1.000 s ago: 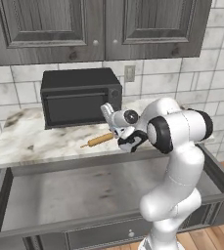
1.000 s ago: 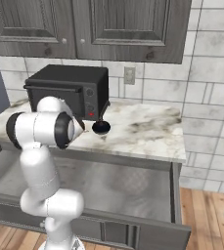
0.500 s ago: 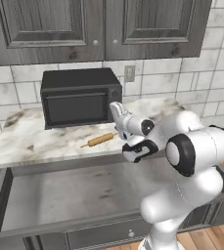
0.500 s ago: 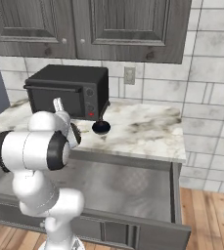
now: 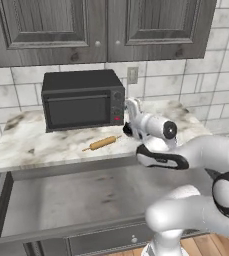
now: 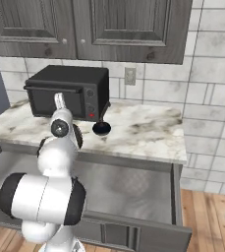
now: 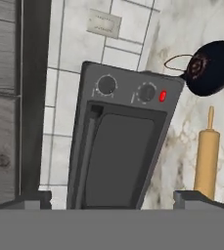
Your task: Pick the rolling pin from the drawer and place it on the counter.
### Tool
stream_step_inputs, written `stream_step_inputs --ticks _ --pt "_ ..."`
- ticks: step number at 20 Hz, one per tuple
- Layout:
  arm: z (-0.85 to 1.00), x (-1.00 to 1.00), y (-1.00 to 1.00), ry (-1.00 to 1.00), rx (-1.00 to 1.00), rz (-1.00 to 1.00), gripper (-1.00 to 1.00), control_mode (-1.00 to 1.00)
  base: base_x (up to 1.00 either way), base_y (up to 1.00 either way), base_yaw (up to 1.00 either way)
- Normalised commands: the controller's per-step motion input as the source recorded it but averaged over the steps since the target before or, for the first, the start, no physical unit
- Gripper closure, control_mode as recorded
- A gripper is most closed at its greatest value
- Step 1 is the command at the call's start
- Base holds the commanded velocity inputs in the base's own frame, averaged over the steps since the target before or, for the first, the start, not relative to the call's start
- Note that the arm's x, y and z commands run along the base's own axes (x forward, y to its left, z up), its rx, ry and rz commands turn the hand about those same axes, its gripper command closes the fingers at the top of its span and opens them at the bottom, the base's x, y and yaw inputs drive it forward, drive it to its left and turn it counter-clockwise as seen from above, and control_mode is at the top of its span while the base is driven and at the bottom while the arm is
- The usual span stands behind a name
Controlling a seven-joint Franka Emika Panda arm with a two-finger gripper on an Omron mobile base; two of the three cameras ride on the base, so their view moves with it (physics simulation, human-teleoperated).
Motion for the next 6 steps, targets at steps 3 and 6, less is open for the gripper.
stream_step_inputs --ticks 3,6 --pt "1.00 -0.33 -0.56 0.24 -0.08 0.00 -1.00 -1.00 0.00 0.00 0.00" --pt "1.00 -0.35 -0.63 0.44 -0.18 0.00 -1.00 -1.00 0.00 0.00 0.00"
